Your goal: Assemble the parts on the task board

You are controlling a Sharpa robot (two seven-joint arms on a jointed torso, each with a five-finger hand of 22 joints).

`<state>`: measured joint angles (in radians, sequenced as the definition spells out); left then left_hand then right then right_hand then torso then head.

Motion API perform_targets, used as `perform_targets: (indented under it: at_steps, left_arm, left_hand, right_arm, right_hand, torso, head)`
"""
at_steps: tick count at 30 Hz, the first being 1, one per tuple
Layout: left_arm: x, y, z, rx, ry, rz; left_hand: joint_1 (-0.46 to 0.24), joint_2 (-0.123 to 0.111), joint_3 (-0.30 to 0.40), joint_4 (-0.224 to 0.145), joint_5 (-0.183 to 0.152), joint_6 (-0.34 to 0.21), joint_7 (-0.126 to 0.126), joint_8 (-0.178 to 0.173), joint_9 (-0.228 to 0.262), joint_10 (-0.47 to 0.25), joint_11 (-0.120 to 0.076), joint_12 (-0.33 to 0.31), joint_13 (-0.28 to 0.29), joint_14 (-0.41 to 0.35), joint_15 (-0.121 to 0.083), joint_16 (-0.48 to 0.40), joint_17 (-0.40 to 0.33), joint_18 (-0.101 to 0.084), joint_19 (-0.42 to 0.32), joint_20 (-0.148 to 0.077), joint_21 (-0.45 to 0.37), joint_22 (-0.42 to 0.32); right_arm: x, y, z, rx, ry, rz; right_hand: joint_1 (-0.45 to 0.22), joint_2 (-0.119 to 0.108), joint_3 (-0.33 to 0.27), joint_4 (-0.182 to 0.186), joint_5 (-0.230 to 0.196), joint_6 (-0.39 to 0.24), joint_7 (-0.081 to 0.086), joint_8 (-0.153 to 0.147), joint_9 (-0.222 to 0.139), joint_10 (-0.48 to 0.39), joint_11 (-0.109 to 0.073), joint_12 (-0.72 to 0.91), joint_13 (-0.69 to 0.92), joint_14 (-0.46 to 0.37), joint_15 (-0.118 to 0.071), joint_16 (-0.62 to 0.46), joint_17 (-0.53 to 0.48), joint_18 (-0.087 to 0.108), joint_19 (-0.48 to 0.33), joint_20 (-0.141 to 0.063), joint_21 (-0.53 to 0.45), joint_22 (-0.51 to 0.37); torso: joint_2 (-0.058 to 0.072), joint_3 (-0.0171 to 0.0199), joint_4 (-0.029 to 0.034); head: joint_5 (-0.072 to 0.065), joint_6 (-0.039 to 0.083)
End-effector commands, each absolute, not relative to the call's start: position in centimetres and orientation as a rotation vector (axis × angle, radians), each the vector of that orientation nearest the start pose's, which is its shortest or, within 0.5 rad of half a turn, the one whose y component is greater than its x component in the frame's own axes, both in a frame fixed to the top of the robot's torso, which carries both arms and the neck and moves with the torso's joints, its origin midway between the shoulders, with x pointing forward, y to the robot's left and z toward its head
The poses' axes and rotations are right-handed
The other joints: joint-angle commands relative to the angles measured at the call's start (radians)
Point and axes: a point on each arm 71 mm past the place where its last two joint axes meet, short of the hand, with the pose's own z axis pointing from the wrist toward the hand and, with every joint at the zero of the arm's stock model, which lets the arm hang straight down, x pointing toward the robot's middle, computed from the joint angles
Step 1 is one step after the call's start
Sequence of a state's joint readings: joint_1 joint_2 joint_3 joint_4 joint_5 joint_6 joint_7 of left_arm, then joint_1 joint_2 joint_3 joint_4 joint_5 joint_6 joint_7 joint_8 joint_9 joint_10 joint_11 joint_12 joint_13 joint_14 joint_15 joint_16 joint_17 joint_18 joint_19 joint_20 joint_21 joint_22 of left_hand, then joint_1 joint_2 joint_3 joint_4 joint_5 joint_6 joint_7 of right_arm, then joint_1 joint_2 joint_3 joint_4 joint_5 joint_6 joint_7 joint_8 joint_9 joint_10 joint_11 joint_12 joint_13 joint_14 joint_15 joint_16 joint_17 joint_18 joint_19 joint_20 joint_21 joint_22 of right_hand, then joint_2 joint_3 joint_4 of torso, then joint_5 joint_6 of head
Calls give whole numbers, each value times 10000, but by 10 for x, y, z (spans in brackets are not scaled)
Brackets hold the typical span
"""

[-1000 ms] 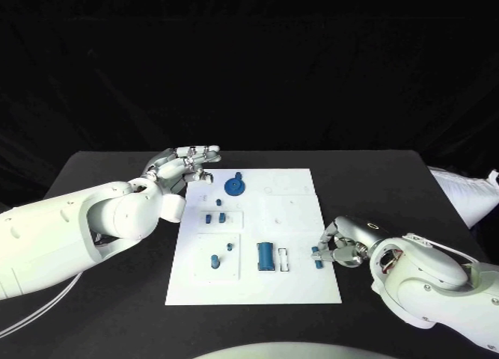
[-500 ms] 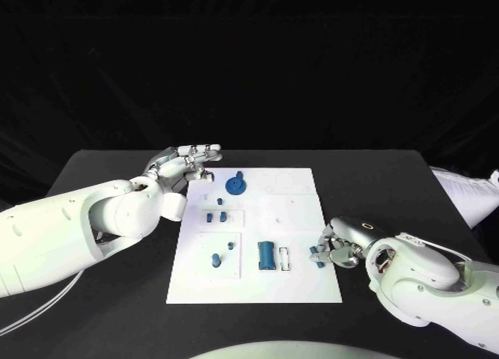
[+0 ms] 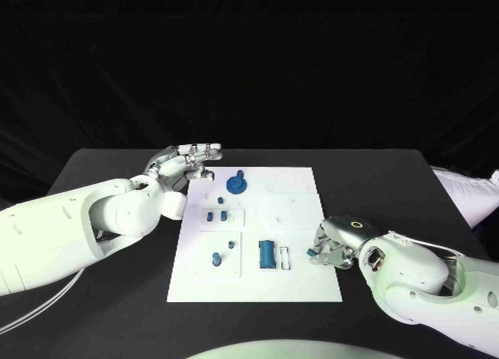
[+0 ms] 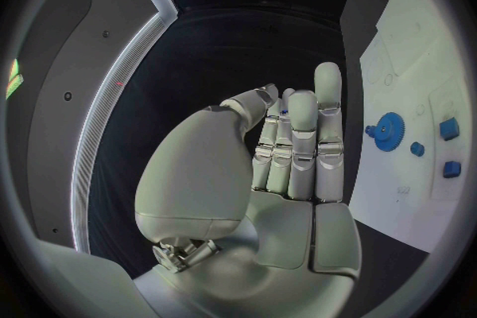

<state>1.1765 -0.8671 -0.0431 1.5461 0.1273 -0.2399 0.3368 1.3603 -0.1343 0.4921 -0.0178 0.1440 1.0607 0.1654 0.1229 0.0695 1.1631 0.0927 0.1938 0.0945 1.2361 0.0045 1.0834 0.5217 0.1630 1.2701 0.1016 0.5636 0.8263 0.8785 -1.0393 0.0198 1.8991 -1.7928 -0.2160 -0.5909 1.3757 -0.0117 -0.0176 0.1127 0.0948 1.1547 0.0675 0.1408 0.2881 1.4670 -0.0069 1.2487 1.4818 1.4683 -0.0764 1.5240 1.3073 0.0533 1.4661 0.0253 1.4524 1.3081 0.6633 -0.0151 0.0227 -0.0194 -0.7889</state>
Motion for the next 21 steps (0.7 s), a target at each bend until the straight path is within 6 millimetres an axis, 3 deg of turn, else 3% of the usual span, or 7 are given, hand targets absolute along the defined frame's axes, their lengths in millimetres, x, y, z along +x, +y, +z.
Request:
perform_targets:
  at_steps: [1, 7, 12, 17, 19, 21]
  left_arm:
    - [479, 210, -194, -13029, 14839, -16257]
    - [479, 210, -194, -13030, 14845, -16258]
    - [479, 210, -194, -13030, 14854, -16262]
    - [479, 209, -194, -13026, 14859, -16271]
    - [479, 209, -194, -13026, 14858, -16268]
    - [479, 209, -194, -13028, 14858, -16261]
  left_hand:
    - [-24, 101, -33, -45, 41, -32, 39, 51, -12, -62, -4, 65, 16, -65, 12, -53, -16, 188, -89, 12, -53, -9]
    - [-24, 101, -33, -45, 41, -32, 39, 51, -12, -62, -4, 65, 16, -65, 12, -53, -16, 188, -89, 12, -53, -9]
    - [-21, 102, -33, -48, 41, -33, 39, 51, -12, -64, -4, 67, 16, -67, 12, -55, -21, 189, -89, 12, -54, -10]
    - [-15, 103, -33, -55, 42, -34, 38, 52, -12, -68, -5, 72, 16, -73, 11, -58, -34, 189, -90, 12, -55, -10]
    - [-15, 103, -33, -55, 42, -34, 38, 52, -12, -68, -5, 72, 16, -73, 11, -58, -34, 189, -90, 12, -55, -10]
    - [-15, 103, -33, -55, 42, -34, 38, 52, -12, -68, -5, 72, 16, -73, 11, -58, -34, 189, -90, 12, -55, -10]
  right_arm:
    - [353, -209, -277, -3149, 20029, 1903]
    - [353, -207, -279, -3778, 20086, 1545]
    - [354, -206, -278, -3670, 19862, 1621]
    - [355, -204, -274, -2659, 19455, 2263]
    - [355, -204, -271, -2061, 19324, 2620]
    - [355, -204, -269, -1572, 19242, 2906]
  right_hand:
    - [270, 89, 77, -120, -55, 55, -44, -70, -101, 102, -96, -57, -889, 874, -57, 63, 1897, -153, 401, -10, 49, 1094]
    - [694, 66, 403, -479, -34, 119, -48, -129, -137, 70, -105, -117, -903, 881, -70, 83, 1941, -160, 410, -19, 68, 1128]
    - [1005, 357, 987, -764, 238, 215, -61, -173, -166, 84, -124, -66, -862, 890, -82, 107, 1990, -170, 426, -34, 96, 1171]
    - [727, 475, 1563, -823, 701, 191, -56, -235, -162, 133, -129, -3, -817, 901, -76, 134, 2042, -181, 452, -40, 133, 1223]
    - [499, 477, 1921, -801, 1090, 140, -32, -282, -161, 122, -108, -75, -848, 902, -66, 135, 2045, -179, 451, -38, 129, 1218]
    - [299, 283, 2347, -872, 1575, 144, -11, -303, -146, 95, -79, -178, -893, 901, -51, 132, 2043, -176, 446, -28, 119, 1208]
  torso:
    - [3, 0, -4]
    - [1, -2, -2]
    - [2, -1, 1]
    - [2, 1, 8]
    - [-1, 5, 9]
    - [0, 1, 0]
  head:
    - [-5, 4]
    - [-6, -6]
    - [-10, -4]
    - [7, 8]
    - [9, 0]
    - [14, 0]
